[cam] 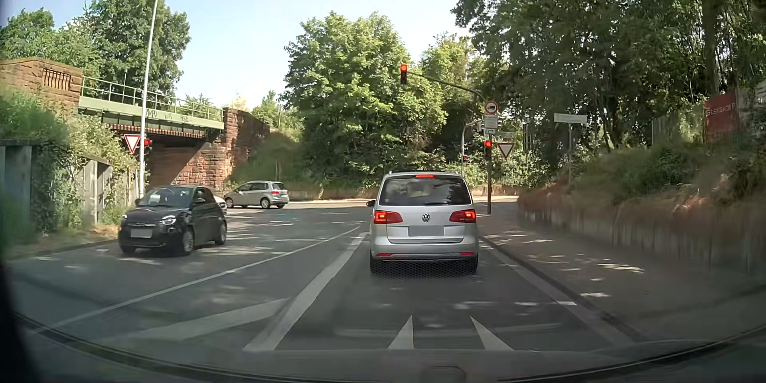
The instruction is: Follow the waypoints while adhering to traffic rules and regulations
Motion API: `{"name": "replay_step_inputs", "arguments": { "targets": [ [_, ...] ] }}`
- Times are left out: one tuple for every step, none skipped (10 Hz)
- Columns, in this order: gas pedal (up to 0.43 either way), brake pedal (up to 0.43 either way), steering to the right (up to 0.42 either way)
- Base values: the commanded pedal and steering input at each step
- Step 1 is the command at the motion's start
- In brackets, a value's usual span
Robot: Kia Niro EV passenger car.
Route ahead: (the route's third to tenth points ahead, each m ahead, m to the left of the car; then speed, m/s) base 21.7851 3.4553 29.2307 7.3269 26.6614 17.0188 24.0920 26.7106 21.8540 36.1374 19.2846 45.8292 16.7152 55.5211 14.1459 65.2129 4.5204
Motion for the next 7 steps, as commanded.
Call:
{"name": "replay_step_inputs", "arguments": {
  "targets": [
    [0.000, 0.366, 0.000],
    [0.000, 0.366, 0.000],
    [0.000, 0.366, 0.000],
    [0.000, 0.366, 0.000],
    [0.000, 0.366, 0.000],
    [0.000, 0.366, 0.000],
    [0.000, 0.366, 0.000]
  ]
}}
